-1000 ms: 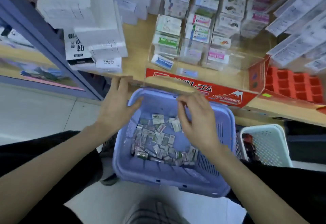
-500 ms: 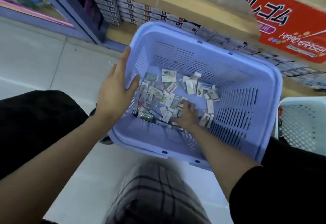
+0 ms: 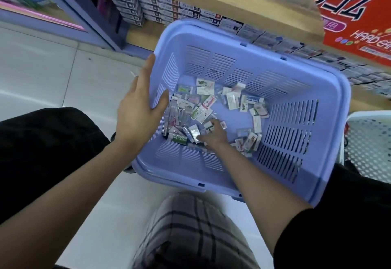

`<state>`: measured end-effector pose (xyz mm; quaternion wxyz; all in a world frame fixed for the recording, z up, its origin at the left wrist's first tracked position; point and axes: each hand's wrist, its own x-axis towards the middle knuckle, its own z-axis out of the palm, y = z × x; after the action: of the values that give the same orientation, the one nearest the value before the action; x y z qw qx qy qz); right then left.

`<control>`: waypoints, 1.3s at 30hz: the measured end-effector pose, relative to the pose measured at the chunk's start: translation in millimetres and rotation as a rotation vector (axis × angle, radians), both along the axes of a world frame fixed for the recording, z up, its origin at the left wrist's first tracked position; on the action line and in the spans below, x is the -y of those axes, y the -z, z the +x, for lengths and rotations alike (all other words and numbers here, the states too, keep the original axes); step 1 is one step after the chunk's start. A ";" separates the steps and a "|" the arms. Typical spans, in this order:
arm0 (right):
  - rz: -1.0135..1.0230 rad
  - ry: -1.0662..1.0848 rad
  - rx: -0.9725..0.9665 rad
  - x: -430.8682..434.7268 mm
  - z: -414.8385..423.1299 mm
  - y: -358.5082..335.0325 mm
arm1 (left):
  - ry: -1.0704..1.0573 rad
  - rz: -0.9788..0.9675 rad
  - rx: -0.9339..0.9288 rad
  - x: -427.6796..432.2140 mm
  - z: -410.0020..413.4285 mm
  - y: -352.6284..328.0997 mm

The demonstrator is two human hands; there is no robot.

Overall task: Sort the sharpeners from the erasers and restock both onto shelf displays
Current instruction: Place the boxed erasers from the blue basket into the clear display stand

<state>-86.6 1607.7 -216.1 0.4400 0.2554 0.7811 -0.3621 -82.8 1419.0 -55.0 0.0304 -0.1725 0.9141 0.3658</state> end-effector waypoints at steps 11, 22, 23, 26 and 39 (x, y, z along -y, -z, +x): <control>-0.251 0.268 0.023 -7.9 -2.6 -50.3 | 0.011 -0.004 -0.015 0.0 -0.1 -1.9; -0.606 -0.074 -0.482 -10.4 -22.0 -242.7 | 0.240 0.068 -0.164 -22.4 4.2 -77.1; -0.621 -0.112 -0.518 -11.8 -23.3 -260.4 | 0.256 0.203 -0.086 -25.1 1.7 -87.4; -0.656 -0.210 -0.586 -17.2 -22.0 -300.6 | 0.371 0.441 0.025 -31.1 -1.6 -115.8; -0.451 0.028 -0.944 -69.3 -54.5 -375.1 | 0.072 1.133 0.125 -54.3 -32.4 -212.3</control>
<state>-141.1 1676.9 159.1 0.0791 -0.0263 0.7936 -0.6027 -115.3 1473.3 157.2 0.1848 -0.1193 0.5769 0.7866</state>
